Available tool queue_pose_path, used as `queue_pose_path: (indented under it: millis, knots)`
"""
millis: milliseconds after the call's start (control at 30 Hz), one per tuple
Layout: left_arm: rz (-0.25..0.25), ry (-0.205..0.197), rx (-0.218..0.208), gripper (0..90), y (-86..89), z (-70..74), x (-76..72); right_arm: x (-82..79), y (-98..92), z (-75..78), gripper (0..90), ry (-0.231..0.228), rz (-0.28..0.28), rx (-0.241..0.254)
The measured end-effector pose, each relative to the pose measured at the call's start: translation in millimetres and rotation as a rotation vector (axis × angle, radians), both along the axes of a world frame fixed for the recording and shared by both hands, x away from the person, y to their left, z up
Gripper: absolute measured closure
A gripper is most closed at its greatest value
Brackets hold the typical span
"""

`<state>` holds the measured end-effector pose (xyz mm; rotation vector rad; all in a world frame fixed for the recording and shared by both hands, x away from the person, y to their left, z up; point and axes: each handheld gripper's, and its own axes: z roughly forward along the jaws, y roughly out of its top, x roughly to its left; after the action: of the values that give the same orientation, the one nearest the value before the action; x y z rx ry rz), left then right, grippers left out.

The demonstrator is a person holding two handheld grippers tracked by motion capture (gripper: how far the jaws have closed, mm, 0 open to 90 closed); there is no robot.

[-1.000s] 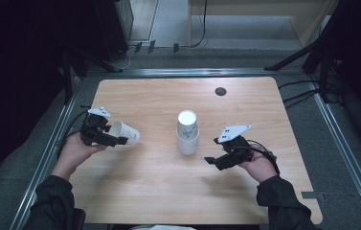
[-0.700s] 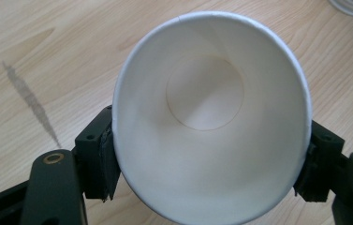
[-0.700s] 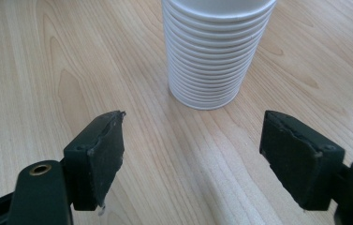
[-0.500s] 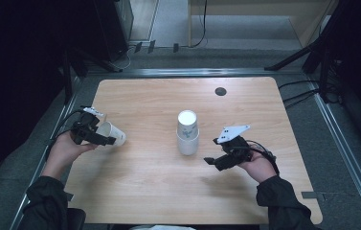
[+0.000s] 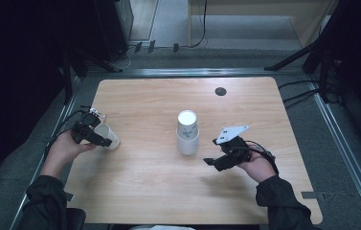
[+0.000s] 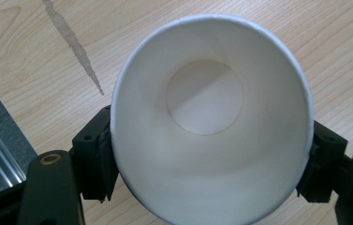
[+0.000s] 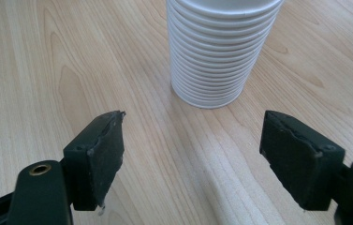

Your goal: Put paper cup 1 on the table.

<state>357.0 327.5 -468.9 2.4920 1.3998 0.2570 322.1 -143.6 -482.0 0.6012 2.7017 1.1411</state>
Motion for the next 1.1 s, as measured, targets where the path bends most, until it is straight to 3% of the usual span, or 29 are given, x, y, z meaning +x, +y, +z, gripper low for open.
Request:
queue_pose_path:
  millis: [467,733,800,933,1100]
  knots:
    - [0.002,0.0,-0.017,20.0,-4.7,-6.2,2.2,-0.2,-0.5,1.0,22.1,-0.004,0.0,0.004]
    - [0.016,-0.009,-0.029,16.3,-5.8,-3.6,2.7,-0.2,-0.9,3.1,19.7,-0.034,0.004,0.025]
    - [0.02,-0.016,-0.045,15.5,-5.4,-1.9,2.3,0.0,-0.6,4.6,17.1,-0.068,-0.017,0.048]
    - [0.03,-0.032,-0.068,12.7,-2.9,3.4,1.0,3.3,-2.1,11.0,14.0,-0.032,-0.067,0.128]
    - [0.046,-0.054,-0.119,11.1,0.4,11.6,-1.6,4.3,-5.8,17.7,13.4,-0.017,-0.062,0.132]
